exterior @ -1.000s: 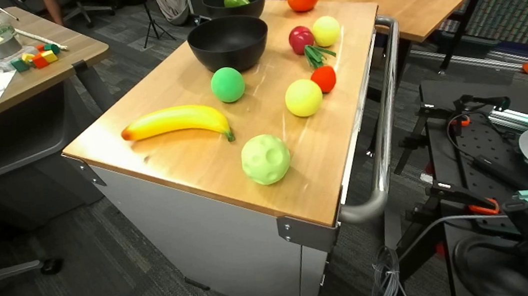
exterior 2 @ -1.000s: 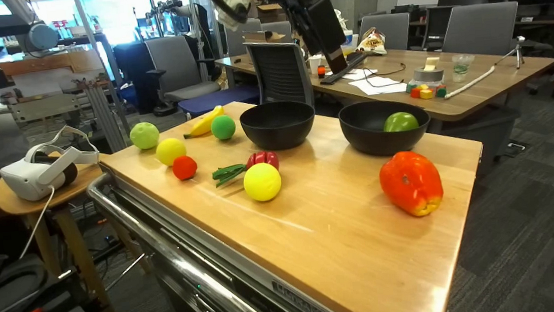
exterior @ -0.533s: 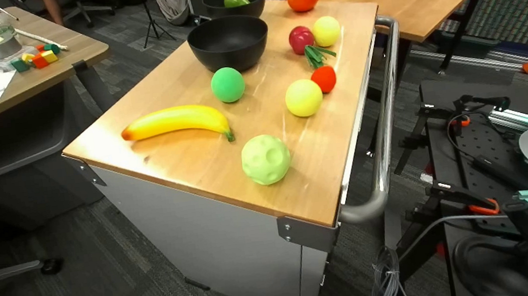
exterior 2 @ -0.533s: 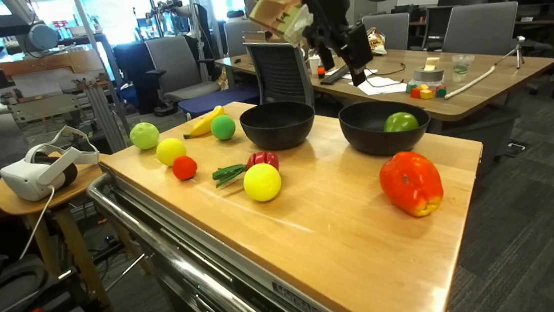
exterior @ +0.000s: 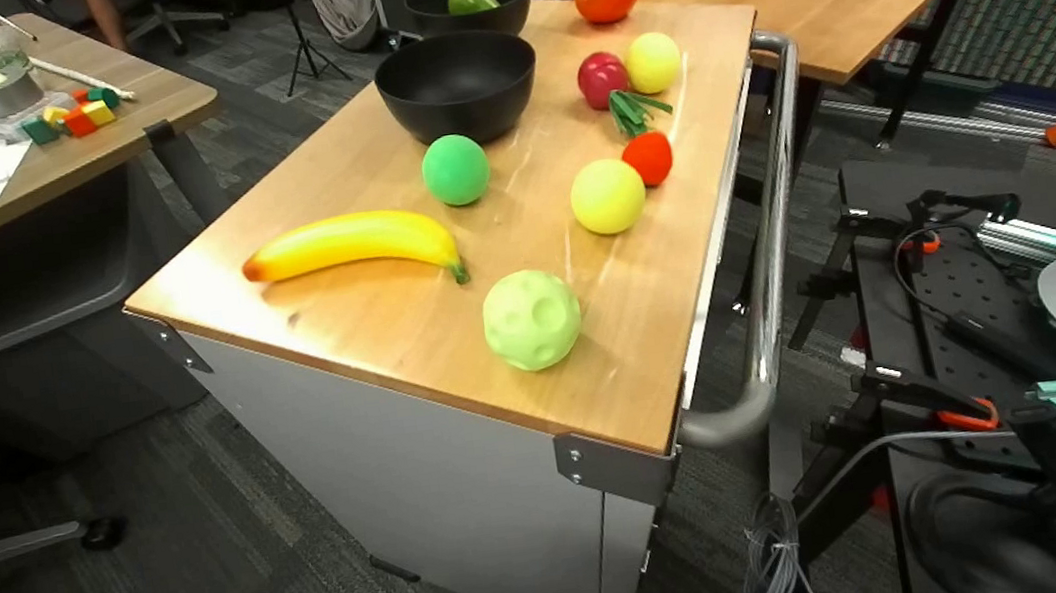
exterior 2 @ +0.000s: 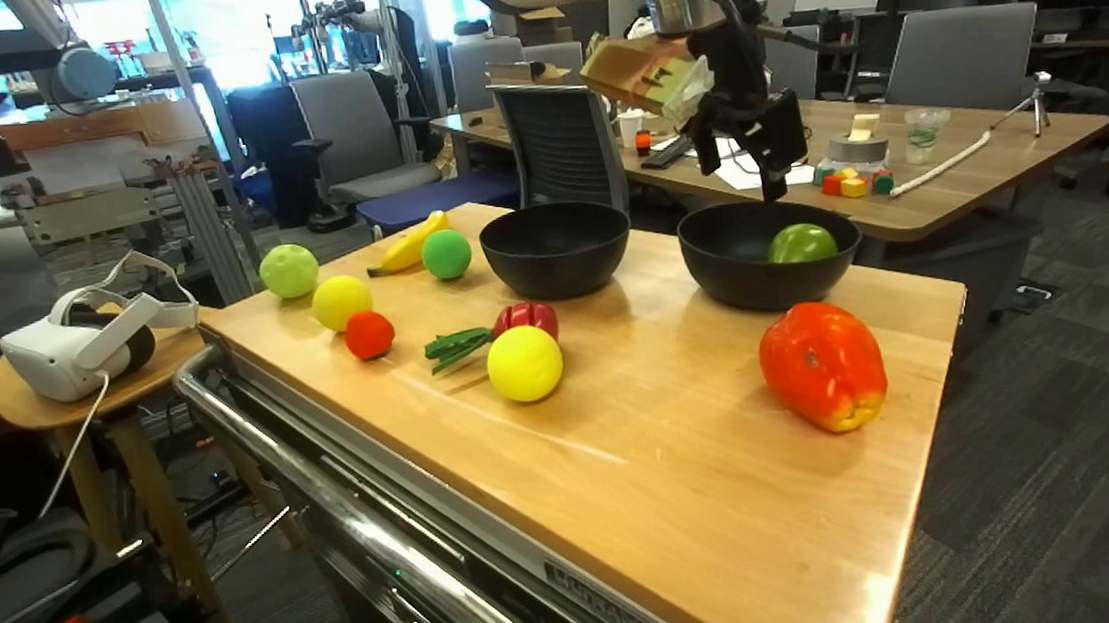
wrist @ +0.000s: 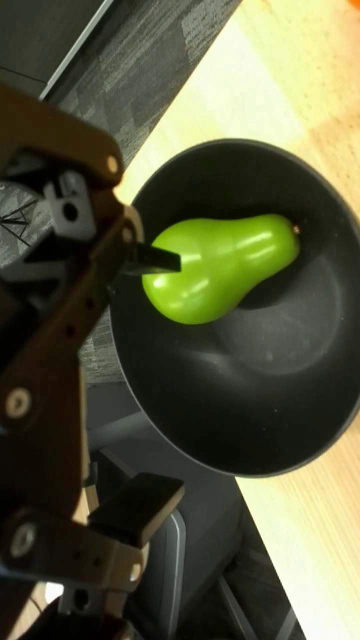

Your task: Pick the objects in the bowls and put them on the counter

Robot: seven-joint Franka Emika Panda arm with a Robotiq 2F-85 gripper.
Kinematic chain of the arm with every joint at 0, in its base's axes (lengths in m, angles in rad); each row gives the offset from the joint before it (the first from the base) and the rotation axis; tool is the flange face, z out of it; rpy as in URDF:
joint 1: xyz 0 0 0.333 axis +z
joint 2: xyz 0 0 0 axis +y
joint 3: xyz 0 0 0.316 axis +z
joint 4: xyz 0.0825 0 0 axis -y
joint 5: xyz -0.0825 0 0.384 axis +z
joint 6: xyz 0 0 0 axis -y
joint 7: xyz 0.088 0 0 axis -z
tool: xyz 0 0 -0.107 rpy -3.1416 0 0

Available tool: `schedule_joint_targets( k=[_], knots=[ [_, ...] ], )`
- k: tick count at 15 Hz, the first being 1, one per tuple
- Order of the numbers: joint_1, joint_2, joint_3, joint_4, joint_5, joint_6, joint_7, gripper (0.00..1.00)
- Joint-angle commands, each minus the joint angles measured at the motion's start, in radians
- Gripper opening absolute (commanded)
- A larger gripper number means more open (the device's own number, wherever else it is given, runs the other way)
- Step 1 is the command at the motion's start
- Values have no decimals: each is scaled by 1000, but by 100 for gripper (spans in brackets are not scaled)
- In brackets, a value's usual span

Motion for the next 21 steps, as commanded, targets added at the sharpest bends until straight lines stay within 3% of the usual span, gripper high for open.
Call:
schedule_joint_targets(
  k=[1, 6, 13, 21],
  knots=[
    [-1, 89, -14, 129, 1, -62, 5, 100],
    [3, 155, -23, 190, -6, -121, 20, 100],
    [50, 202, -84, 215, -124, -131, 62, 100],
    [62, 261, -87, 261, -149, -175, 75, 100]
  ],
)
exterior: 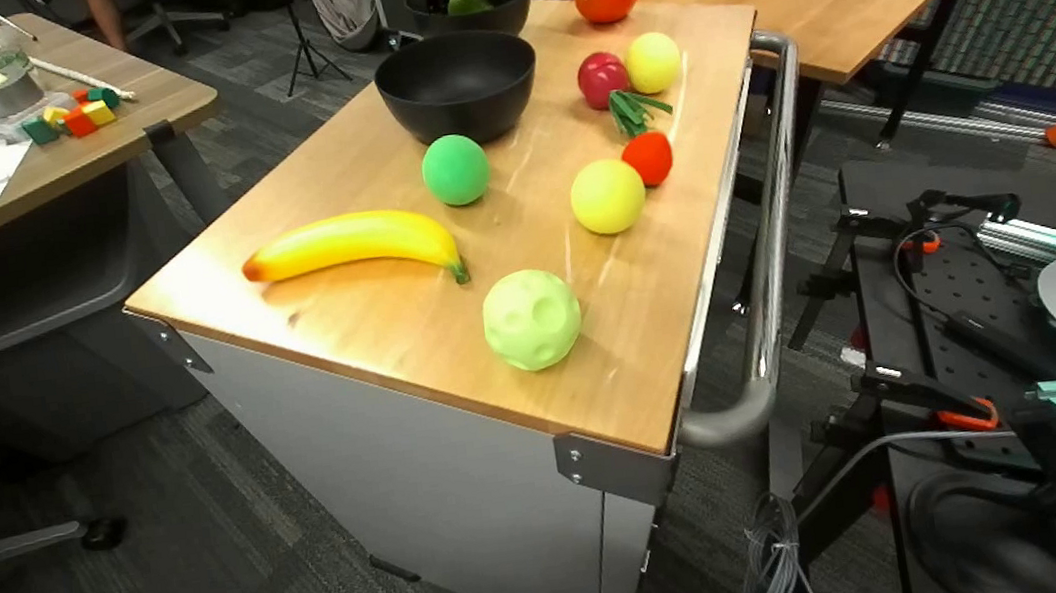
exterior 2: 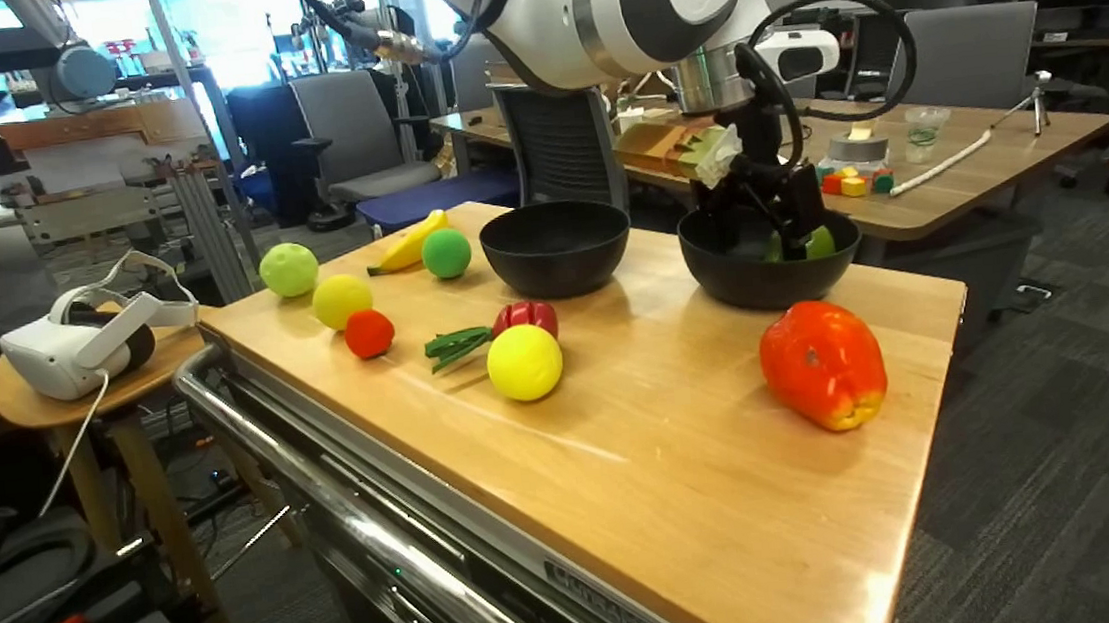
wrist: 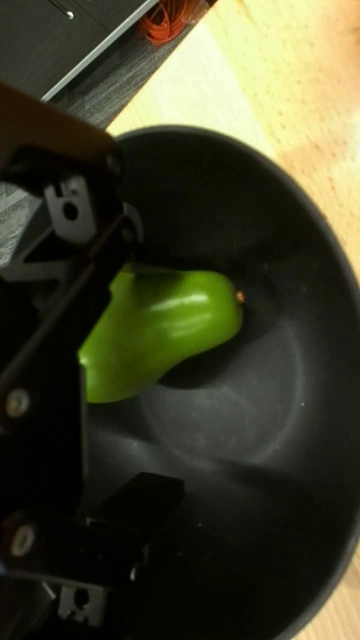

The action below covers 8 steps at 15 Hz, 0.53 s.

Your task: Pick the objects in the bowls and put them on the counter

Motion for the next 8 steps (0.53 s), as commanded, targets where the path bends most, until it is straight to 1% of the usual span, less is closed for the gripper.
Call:
schedule_joint_targets(
  k=[1, 2, 3, 4, 5, 7, 8],
  knots=[
    [19, 49, -23, 66, -32, -41, 27, 100],
    [17, 55, -22, 70, -32, -48, 28, 93],
    [17, 61, -23, 73, -33, -52, 30, 73],
    [16, 66, -22, 76, -33, -55, 31, 66],
    [15, 69, -19, 78, -30, -58, 31, 56],
    [17, 68, -18, 85, -29, -61, 34, 42],
    [19, 66, -18, 88, -27, -64, 39, 33]
  ],
)
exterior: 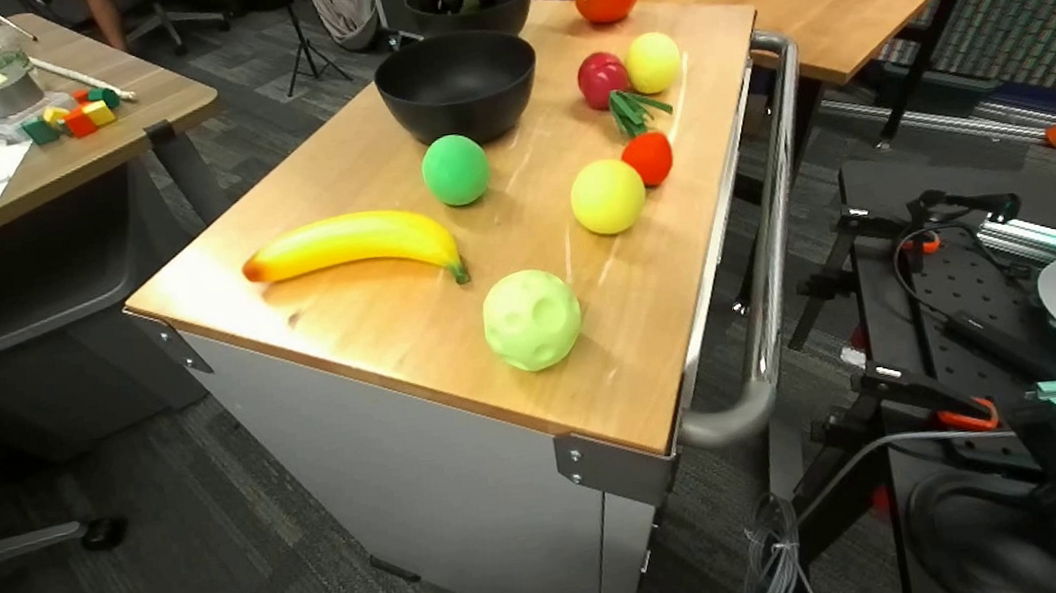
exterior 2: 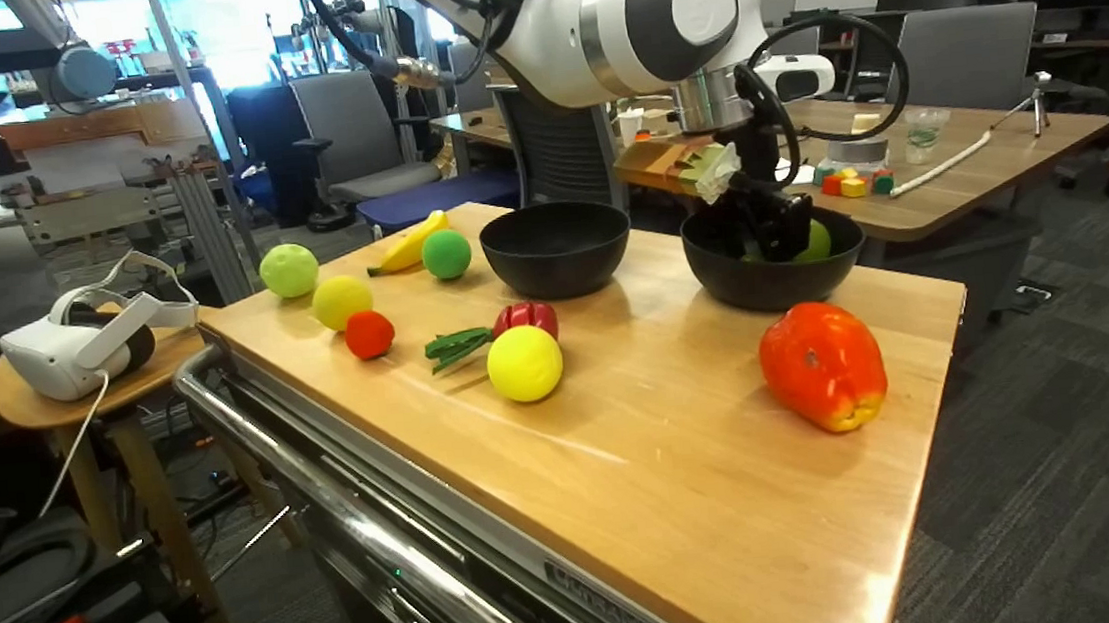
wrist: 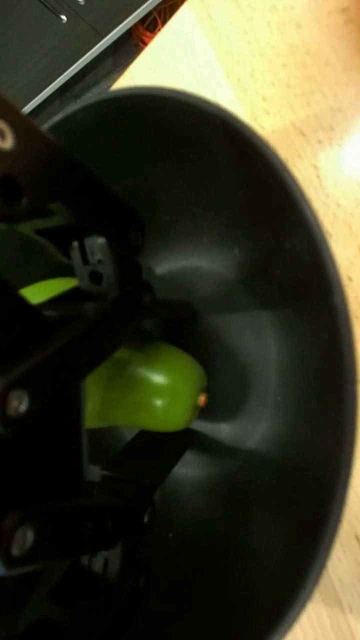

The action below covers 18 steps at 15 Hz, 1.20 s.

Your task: Pick the objects in the bowls and put them on the counter

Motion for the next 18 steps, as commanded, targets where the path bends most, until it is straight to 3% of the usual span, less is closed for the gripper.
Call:
schedule_joint_targets(
  k=[1, 2, 3, 9, 14, 18],
  knots=[
    [15, 16, -17, 47, -12, -29, 34, 27],
    [16, 9, -16, 47, -9, -27, 39, 18],
    [16, -5, -17, 39, -8, -14, 45, 16],
    [36, -141, -44, -61, -27, 71, 100, 16],
    [77, -359, -100, -297, -93, 145, 197, 16],
    [81, -513, -106, -499, -139, 160, 279, 16]
  ],
)
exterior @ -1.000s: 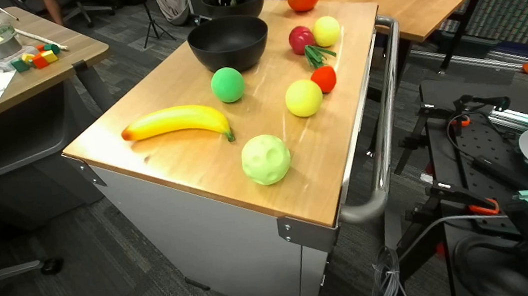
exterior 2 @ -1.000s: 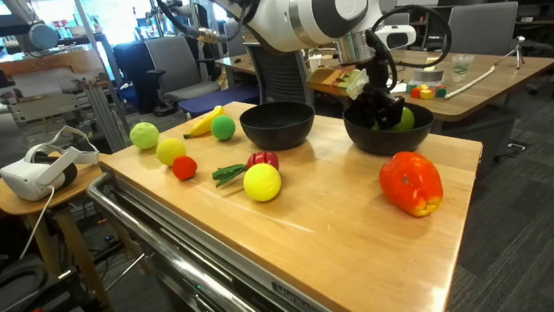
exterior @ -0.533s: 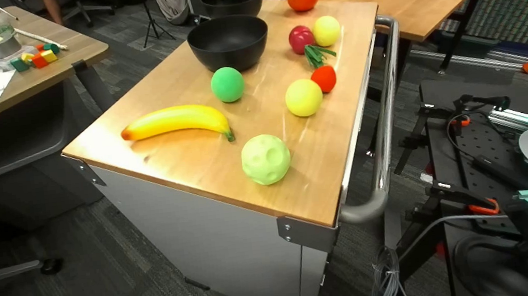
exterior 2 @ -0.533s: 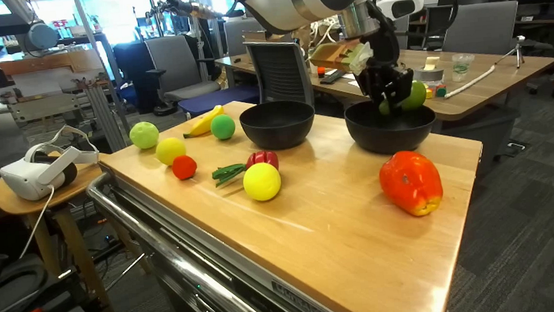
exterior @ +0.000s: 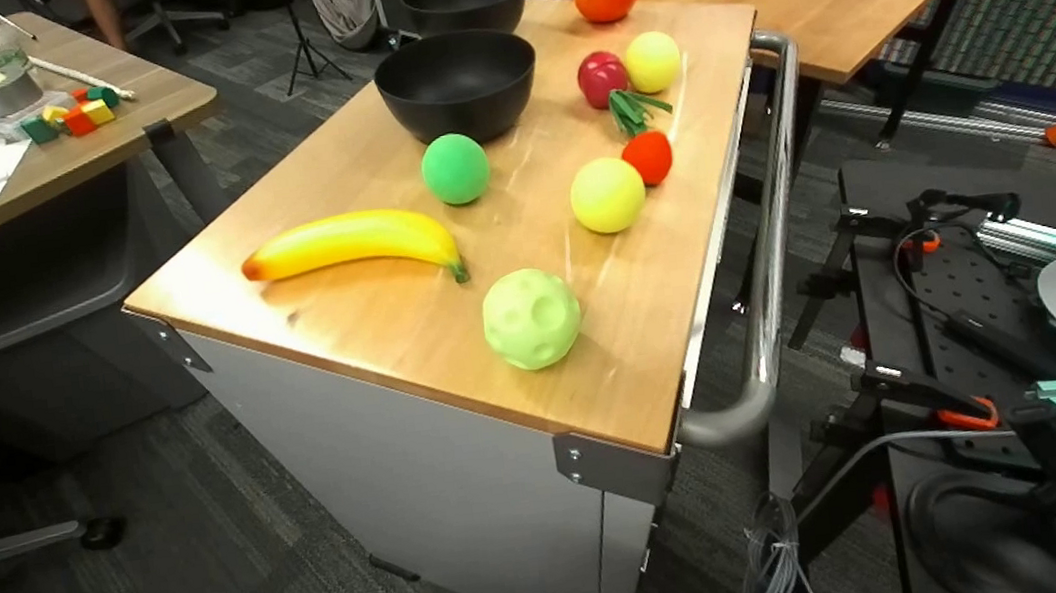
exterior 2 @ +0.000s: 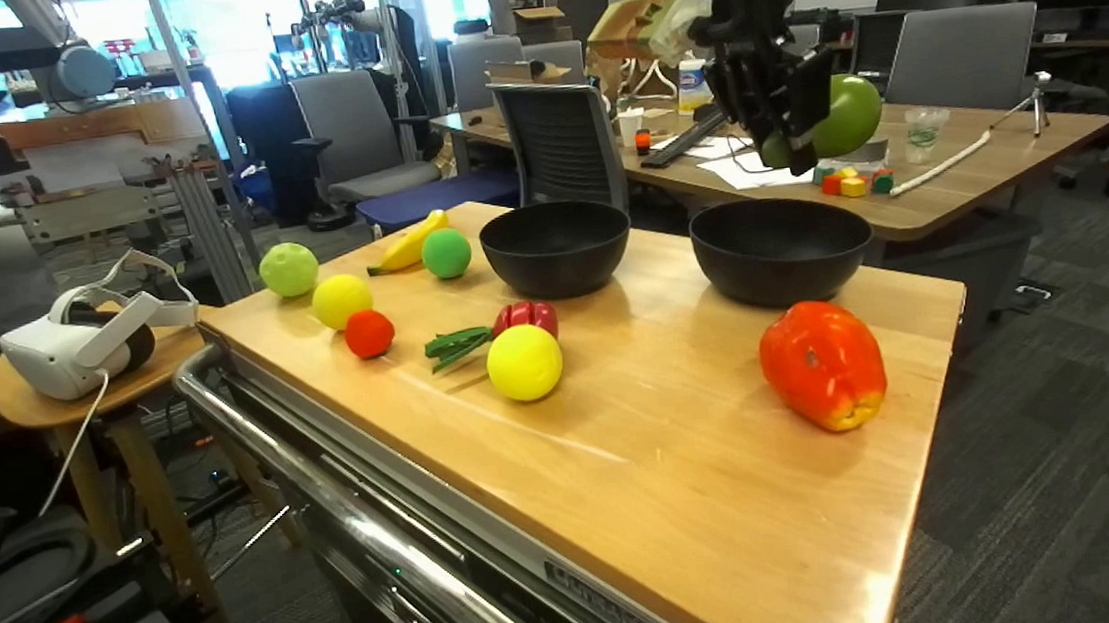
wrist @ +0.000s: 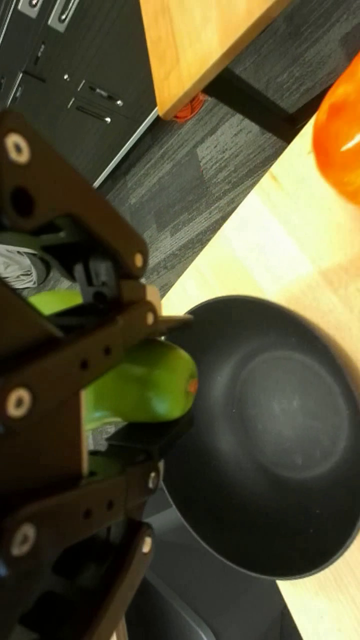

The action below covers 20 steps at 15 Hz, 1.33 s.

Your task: Pick the objects in the bowls and put them on the counter

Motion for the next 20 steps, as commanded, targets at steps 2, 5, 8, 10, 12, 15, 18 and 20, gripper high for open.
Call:
schedule_joint_targets(
  k=[2, 5, 8, 10, 12, 15, 18, 20],
  knots=[
    [12, -224, -12, -303, -75, 62, 101, 16],
    [-9, -345, -8, -468, -163, 84, 127, 16],
    [-55, -453, 15, -622, -263, 112, 105, 16],
    [-87, -501, 31, -693, -292, 136, 79, 16],
    [-111, -532, 48, -752, -268, 172, 31, 16],
    [-123, -545, 62, -818, -190, 233, -96, 16],
    [-126, -512, 69, -850, -123, 267, -211, 16],
    [-136, -494, 70, -866, -128, 267, -257, 16]
  ],
)
